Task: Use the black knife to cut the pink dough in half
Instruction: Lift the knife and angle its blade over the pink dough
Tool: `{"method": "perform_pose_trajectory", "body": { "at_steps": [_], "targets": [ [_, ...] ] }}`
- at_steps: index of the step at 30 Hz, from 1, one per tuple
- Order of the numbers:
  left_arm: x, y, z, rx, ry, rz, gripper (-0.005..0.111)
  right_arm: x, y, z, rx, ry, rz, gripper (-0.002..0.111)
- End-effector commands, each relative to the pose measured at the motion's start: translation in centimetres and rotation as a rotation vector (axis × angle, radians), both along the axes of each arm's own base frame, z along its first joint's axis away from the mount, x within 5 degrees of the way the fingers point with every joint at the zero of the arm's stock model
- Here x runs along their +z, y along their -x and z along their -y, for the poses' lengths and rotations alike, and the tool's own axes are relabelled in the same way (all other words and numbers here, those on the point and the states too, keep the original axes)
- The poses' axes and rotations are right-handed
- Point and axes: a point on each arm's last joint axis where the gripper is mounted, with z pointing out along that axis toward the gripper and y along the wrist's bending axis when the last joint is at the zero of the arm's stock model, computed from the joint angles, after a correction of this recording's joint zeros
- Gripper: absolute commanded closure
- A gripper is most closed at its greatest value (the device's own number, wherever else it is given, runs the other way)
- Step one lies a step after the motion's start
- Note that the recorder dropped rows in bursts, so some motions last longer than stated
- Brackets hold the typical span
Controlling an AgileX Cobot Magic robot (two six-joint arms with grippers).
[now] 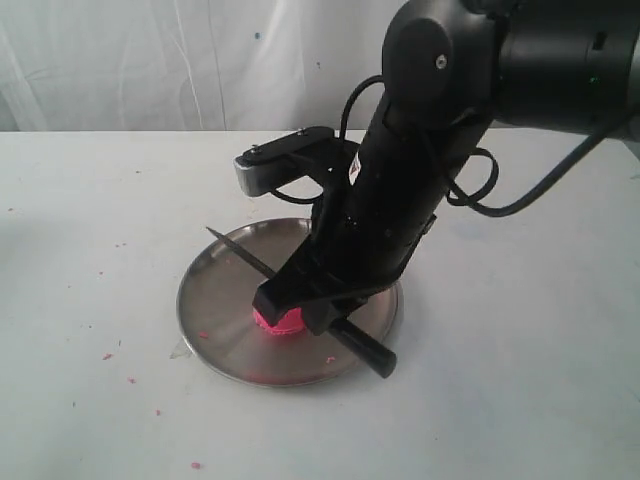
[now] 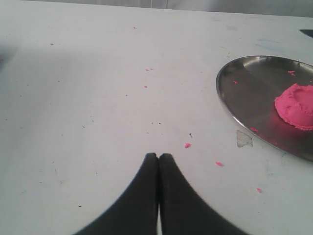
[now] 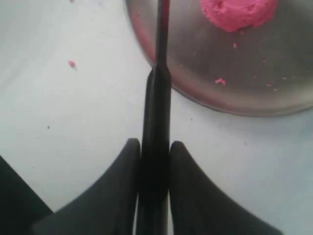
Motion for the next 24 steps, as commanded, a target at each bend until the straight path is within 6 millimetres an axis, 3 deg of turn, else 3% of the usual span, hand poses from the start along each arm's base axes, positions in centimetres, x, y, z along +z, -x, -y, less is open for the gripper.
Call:
{"method": "perform_pose_trajectory", "body": {
  "at_steps": [1,6,16,22,24],
  "targets": [
    [-0.1,0.0,0.0,0.001,0.0,0.002,0.107,-1.0,0.4,0.4,0.012,0.003,-0.016,0.108],
    [-0.1,0.0,0.0,0.001,0.0,0.002,0.107,-2.0,0.0,1.1,-0.039,-0.025,-0.023,0.108],
    [-0.1,0.0,0.0,-0.001,-0.006,0.003,0.107,-2.8,-2.4,4.2,-0.119,-0.129,-0.105,0.108],
    [0.2,-0.1,-0.1,0.011,-0.009,0.042,0.107,-4.6,-3.2,4.5,-0.109,-0.155,-0.172,0.108],
    [0.8,-0.2,-0.2,0.04,0.069,0.102,0.107,-5.0,-3.3,4.4,-0.091,-0.153,-0.176,0.108]
  ]
}}
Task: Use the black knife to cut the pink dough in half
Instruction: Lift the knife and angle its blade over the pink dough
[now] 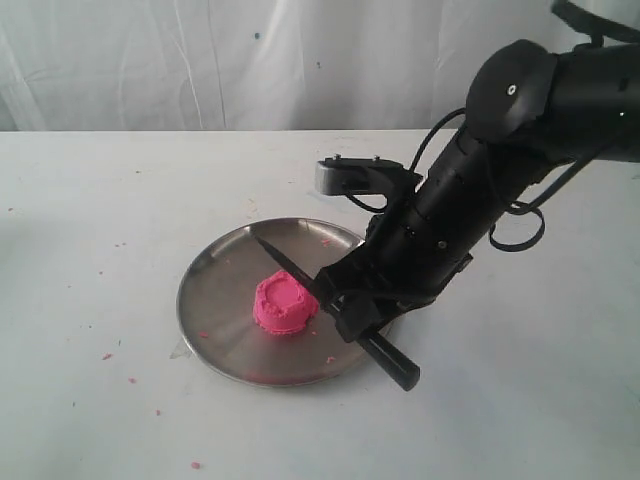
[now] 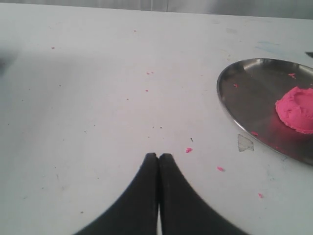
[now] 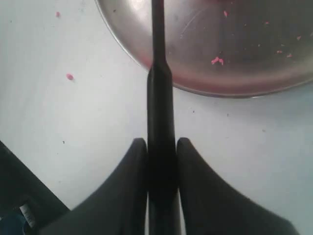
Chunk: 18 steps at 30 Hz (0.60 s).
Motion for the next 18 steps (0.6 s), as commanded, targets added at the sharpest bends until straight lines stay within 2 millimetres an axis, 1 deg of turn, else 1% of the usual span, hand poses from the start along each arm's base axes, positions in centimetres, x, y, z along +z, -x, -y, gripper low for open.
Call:
{"method": "perform_pose_trajectory", "body": {
  "at_steps": [1,3,5,7,12,16,17,18],
  "targets": [
    [0.9,-0.3,-0.1,0.057,0.167,0.115,0.107,-0.9,-0.3,-0.1,0.027,-0.018,-0.019,0.108],
    [1.3,-0.3,-0.1,0.094,0.375,0.143,0.107,-1.3,-0.5,-0.2,0.032,-0.02,-0.022,0.108],
    [1.4,-0.3,-0.1,0.11,0.481,0.143,0.107,-1.7,-0.7,-0.4,0.036,-0.021,-0.026,0.108],
    [1.3,-0.3,0.0,0.12,0.539,0.135,0.107,-1.8,-0.8,-0.4,0.035,-0.02,-0.031,0.108],
    [1.1,-0.3,0.2,0.115,0.585,0.105,0.107,-2.1,-1.3,-0.4,0.02,-0.013,0.005,0.108],
    [1.2,-0.2,0.5,0.126,0.803,0.076,0.107,-2.3,-1.8,-0.3,0.003,-0.014,0.017,0.108],
    [1.6,-0.2,0.7,0.111,0.817,0.066,0.107,-2.3,-1.9,-0.2,0.005,-0.011,0.013,0.108],
    [2.1,0.0,0.9,0.083,0.793,0.052,0.107,-2.2,-2.1,-0.1,0.0,-0.014,0.016,0.108]
  ]
}}
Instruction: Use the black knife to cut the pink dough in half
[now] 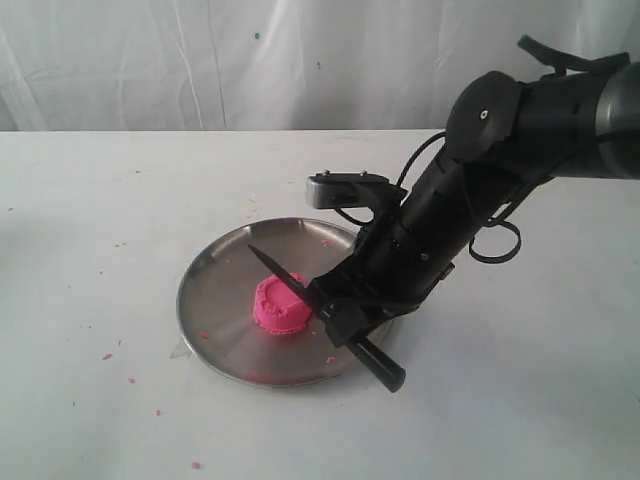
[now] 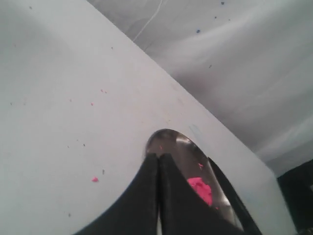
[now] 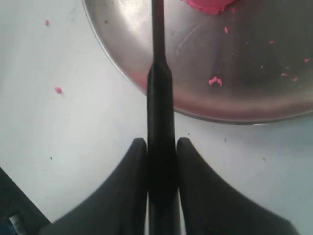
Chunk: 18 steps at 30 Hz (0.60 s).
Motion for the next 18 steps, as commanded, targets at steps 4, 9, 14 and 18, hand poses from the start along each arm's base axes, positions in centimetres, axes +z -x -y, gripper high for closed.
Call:
{"method": "perform_pose_trajectory", "body": {
  "at_steps": [4,9,14,18],
  "targets": [
    [4.5,1.3,1.5,-0.177,-0.103,0.033,0.107,0.9,-1.5,0.5,-0.018,-0.016,0.031,0.108],
    [9.0,2.7,2.6,-0.323,-0.234,0.03,0.107,1.1,-1.4,0.5,0.002,-0.018,0.021,0.108],
    [11.5,1.5,3.3,-0.487,-0.354,-0.112,0.107,1.1,-1.4,0.5,0.009,-0.017,0.021,0.108],
    [13.6,-0.9,3.2,-0.513,-0.385,-0.157,0.107,1.1,-1.4,0.5,0.007,-0.021,0.019,0.108]
  ]
}}
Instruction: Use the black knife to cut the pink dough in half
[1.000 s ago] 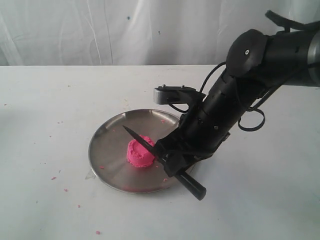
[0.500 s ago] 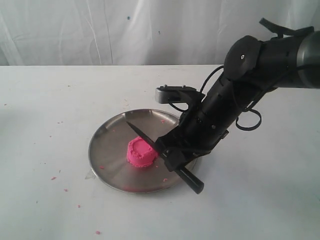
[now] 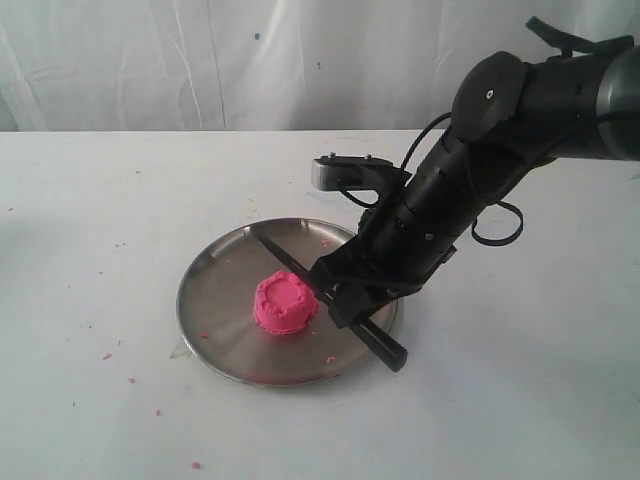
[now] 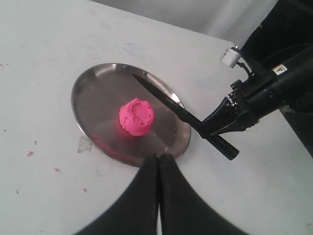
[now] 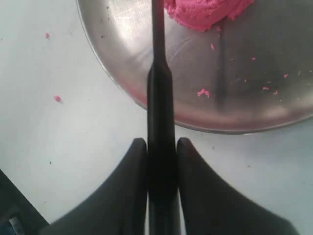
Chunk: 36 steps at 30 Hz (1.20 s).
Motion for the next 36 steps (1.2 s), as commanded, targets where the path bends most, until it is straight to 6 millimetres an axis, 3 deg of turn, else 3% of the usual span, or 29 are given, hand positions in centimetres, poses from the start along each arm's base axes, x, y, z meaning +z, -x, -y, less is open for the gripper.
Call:
{"method": "perform_pose_trajectory", "body": {
  "at_steps": [1,6,16,25,36],
  "targets": [
    [1.9,-2.7,-0.1,-0.037,-0.05,-0.045,0.107,0.2,-0.1,0.1,0.005,-0.01,0.005,0.108],
    [2.2,-6.5,0.2,-0.097,-0.011,-0.081,0.107,0.2,-0.1,0.0,0.009,-0.013,0.007,0.108],
    [0.4,-13.6,1.2,-0.251,0.107,-0.004,0.107,-1.3,-0.4,-0.3,0.019,-0.018,-0.042,0.108],
    [-2.1,-18.2,1.6,-0.297,0.186,0.017,0.107,-1.7,-0.6,-0.7,0.0,-0.05,-0.044,0.108],
    [-4.0,-22.8,4.9,-0.401,0.155,-0.038,0.107,-2.9,-1.5,-0.8,-0.038,-0.042,-0.017,0.108]
  ]
}}
